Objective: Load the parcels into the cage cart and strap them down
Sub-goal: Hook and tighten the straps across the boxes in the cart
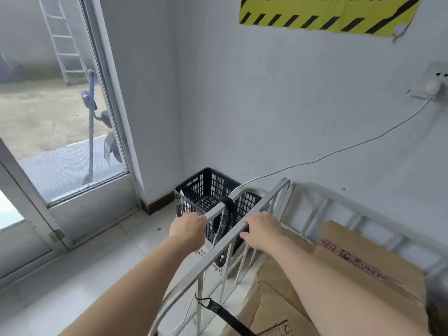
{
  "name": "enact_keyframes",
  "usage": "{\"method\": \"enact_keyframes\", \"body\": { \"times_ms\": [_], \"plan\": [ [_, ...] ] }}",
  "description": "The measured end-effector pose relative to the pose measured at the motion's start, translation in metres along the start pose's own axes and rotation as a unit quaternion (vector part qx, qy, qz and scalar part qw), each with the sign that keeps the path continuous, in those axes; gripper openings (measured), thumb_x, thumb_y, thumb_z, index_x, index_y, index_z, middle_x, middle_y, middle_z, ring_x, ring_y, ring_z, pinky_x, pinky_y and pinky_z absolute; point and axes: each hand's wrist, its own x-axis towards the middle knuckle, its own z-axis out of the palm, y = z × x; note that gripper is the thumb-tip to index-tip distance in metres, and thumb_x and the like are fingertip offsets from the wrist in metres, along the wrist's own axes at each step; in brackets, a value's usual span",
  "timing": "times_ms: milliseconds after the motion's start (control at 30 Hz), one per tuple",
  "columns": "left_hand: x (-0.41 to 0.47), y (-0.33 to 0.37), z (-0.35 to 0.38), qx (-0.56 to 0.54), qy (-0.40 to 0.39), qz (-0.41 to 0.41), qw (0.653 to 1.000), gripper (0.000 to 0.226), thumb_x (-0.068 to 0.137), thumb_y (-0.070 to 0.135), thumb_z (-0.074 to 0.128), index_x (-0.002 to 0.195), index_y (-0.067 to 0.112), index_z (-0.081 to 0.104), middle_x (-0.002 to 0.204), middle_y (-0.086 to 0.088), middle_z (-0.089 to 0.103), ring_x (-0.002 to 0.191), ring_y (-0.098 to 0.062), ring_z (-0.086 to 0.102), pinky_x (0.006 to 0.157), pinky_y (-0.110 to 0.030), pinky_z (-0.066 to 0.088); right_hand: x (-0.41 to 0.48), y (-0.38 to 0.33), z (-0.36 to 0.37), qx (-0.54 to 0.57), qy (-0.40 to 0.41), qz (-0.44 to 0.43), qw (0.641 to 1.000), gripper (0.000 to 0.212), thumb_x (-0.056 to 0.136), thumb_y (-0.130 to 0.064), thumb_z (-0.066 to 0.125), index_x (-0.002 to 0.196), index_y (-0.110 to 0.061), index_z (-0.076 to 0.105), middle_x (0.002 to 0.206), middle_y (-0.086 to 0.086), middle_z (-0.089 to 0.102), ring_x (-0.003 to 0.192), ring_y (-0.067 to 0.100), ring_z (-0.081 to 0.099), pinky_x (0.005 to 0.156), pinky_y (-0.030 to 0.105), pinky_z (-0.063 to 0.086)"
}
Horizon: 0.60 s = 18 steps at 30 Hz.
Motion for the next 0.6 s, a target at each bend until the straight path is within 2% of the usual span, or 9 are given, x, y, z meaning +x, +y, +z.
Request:
{"method": "enact_keyframes", "body": {
  "times_ms": [100, 267, 367, 467, 600],
  "plan": [
    [0.043, -0.022, 0.014, -0.002, -0.024, 0.028, 0.999, 0.017, 0.092, 0.017, 0.051, 0.107, 0.015, 0.061, 0.105, -0.001, 0.062, 0.104, -0.022, 0.056, 0.076, -0.033, 0.047, 0.042, -0.014, 0.005, 0.002, -0.019, 0.032, 0.999, 0.039, 0.095, -0.037, 0.048, 0.129, -0.018, 0.055, 0.128, 0.006, 0.056, 0.12, 0.027, 0.049, 0.097, 0.039, 0.044],
    [0.104, -0.059, 0.039, 0.006, -0.063, 0.064, 0.996, 0.027, 0.092, 0.014, 0.051, 0.119, 0.012, 0.054, 0.109, -0.004, 0.059, 0.106, -0.025, 0.055, 0.079, -0.036, 0.048, 0.107, -0.036, 0.018, -0.005, -0.055, 0.068, 0.996, 0.046, 0.095, -0.046, 0.05, 0.132, -0.02, 0.052, 0.129, 0.004, 0.055, 0.122, 0.026, 0.047, 0.095, 0.04, 0.043],
    [0.134, -0.079, 0.055, 0.002, -0.083, 0.073, 0.994, 0.023, 0.093, 0.014, 0.049, 0.114, 0.015, 0.058, 0.109, -0.003, 0.059, 0.108, -0.025, 0.055, 0.079, -0.036, 0.048, 0.141, -0.046, 0.028, 0.02, -0.068, 0.091, 0.993, 0.046, 0.095, -0.044, 0.052, 0.132, -0.017, 0.05, 0.129, 0.005, 0.052, 0.121, 0.027, 0.047, 0.095, 0.039, 0.045],
    [0.156, -0.093, 0.07, -0.004, -0.099, 0.091, 0.991, 0.021, 0.094, 0.016, 0.049, 0.113, 0.017, 0.057, 0.112, -0.003, 0.059, 0.111, -0.024, 0.054, 0.081, -0.035, 0.046, 0.167, -0.052, 0.038, 0.051, -0.059, 0.117, 0.99, 0.044, 0.095, -0.039, 0.053, 0.133, -0.017, 0.045, 0.134, 0.006, 0.046, 0.124, 0.026, 0.045, 0.097, 0.038, 0.043],
    [0.177, -0.107, 0.086, -0.013, -0.118, 0.101, 0.988, 0.02, 0.094, 0.017, 0.049, 0.112, 0.016, 0.059, 0.11, -0.003, 0.06, 0.109, -0.023, 0.054, 0.081, -0.034, 0.046, 0.196, -0.057, 0.052, 0.079, -0.056, 0.139, 0.986, 0.05, 0.098, -0.025, 0.047, 0.145, -0.018, 0.032, 0.145, 0.006, 0.036, 0.129, 0.026, 0.041, 0.097, 0.038, 0.044]
  ]
}}
